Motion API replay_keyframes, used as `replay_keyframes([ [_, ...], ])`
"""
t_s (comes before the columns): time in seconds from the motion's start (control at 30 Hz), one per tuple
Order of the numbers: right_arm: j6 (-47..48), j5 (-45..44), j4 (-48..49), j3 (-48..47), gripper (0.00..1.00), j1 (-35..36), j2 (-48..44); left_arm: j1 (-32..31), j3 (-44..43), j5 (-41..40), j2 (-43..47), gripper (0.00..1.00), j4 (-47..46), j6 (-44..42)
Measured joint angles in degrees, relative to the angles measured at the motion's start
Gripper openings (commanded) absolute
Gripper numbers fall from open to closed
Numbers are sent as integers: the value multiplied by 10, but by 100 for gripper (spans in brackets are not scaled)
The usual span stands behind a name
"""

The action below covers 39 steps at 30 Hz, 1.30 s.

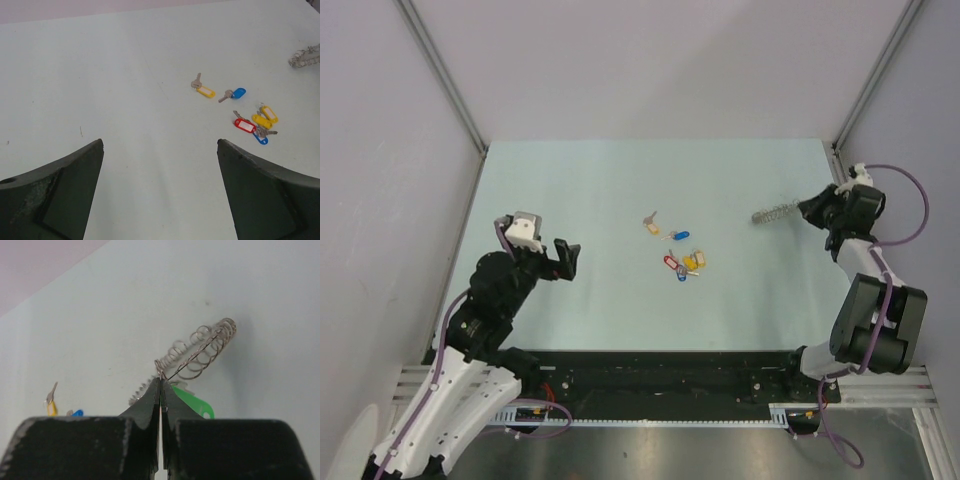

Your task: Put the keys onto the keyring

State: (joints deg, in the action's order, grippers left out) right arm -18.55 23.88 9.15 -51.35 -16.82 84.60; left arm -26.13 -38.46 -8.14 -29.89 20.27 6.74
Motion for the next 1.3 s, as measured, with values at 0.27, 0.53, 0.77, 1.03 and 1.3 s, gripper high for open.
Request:
replay_keyframes([
  [0.27,-43,-51,9,188,26,-68,-108,16,6,8,19,100,-2,9],
  [0.53,-68,-91,-36,266,85,-115,-257,18,14,-11,63,100,-17,9],
  [0.77,-86,-75,-78,237,100,-115,-402,18,21,-43,129,100,-39,8],
  [1.03,-77,-36,-148,137,100,-84,-396,19,45,-113,233,100,-74,7],
  [1.3,-34,-48,-216,84,100,-26,-391,19,58,-157,283,100,-91,1],
])
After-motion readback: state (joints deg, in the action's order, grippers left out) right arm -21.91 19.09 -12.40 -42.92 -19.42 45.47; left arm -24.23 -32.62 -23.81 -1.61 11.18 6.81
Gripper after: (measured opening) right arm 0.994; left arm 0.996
